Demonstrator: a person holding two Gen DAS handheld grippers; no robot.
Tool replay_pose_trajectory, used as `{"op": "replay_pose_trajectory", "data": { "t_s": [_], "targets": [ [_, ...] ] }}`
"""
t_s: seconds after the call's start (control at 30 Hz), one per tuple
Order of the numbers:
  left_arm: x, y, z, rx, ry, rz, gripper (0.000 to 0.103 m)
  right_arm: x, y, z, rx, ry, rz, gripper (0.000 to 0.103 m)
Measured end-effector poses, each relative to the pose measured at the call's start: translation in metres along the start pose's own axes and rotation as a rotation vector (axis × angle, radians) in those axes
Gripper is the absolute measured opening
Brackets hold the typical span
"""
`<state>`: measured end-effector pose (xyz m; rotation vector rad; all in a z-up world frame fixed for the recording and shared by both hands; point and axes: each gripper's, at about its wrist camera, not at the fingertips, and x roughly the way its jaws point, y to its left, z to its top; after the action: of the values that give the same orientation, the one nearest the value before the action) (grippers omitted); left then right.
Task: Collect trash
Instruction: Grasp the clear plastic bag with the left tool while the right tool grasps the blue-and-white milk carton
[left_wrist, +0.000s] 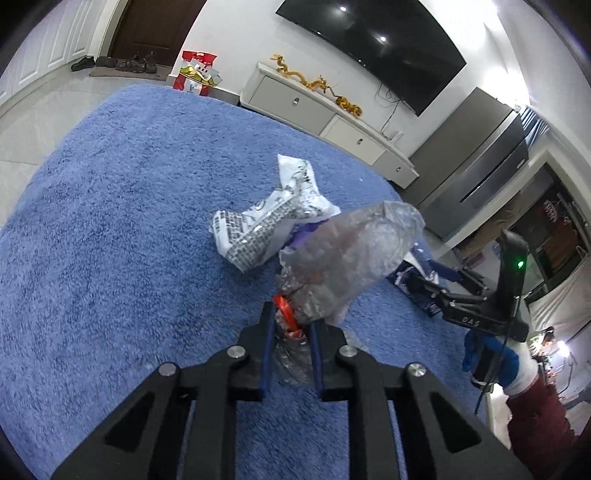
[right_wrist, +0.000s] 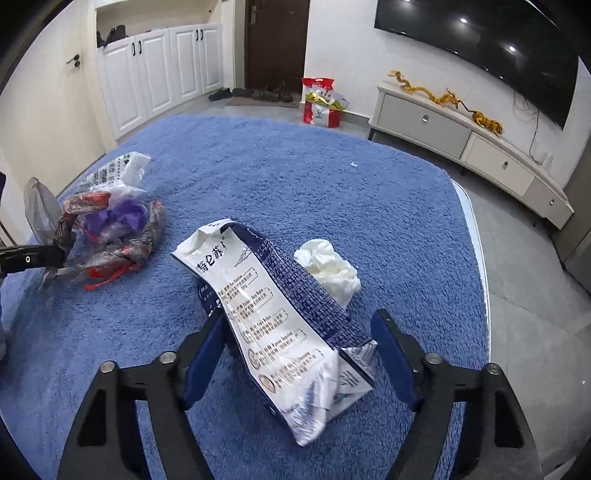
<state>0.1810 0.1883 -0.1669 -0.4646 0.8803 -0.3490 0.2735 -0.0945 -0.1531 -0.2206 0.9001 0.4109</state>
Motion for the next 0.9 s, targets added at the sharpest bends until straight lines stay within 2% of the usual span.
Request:
{"op": "replay_pose_trajectory", "data": {
  "t_s": [0.17,0.27,0.47,0.63,0.7,0.77,0.9],
  "targets": [
    [-0.016,0.001,-0.013,-0.016,-0.001,-0.062,0.016,-0.017,0.005,-0.019,0.000,-0.005,0.025,0.064],
    [-0.026,-0.001,-0.023,-0.001,0.010,-0.068,0.016,-0.031,0.006,-0.034,0.019,-0.011,0.067,0.064],
    [-0.039,-0.008,-0.046,0.074,0.038,0.008,0.016,-0.054,0.016,-0.062,-0.001,-0.005,0.126,0.064],
    [-0.042,-0.011,-0.053,0.106,0.047,0.049,0.018,-0.063,0.022,-0.082,-0.015,0.021,0.135,0.064],
    [-0.040,-0.012,-0.050,0.105,0.051,0.053,0.022,-0.063,0.022,-0.084,-0.015,0.024,0.133,0.064],
    [-0.041,-0.012,-0.048,0.101,0.045,0.050,0.036,-0.064,0.023,-0.082,-0.016,0.021,0.130,0.065],
    [-0.045,-0.007,-0.040,0.073,0.019,0.029,0.041,-0.064,0.026,-0.075,-0.034,0.007,0.134,0.065]
  ]
}}
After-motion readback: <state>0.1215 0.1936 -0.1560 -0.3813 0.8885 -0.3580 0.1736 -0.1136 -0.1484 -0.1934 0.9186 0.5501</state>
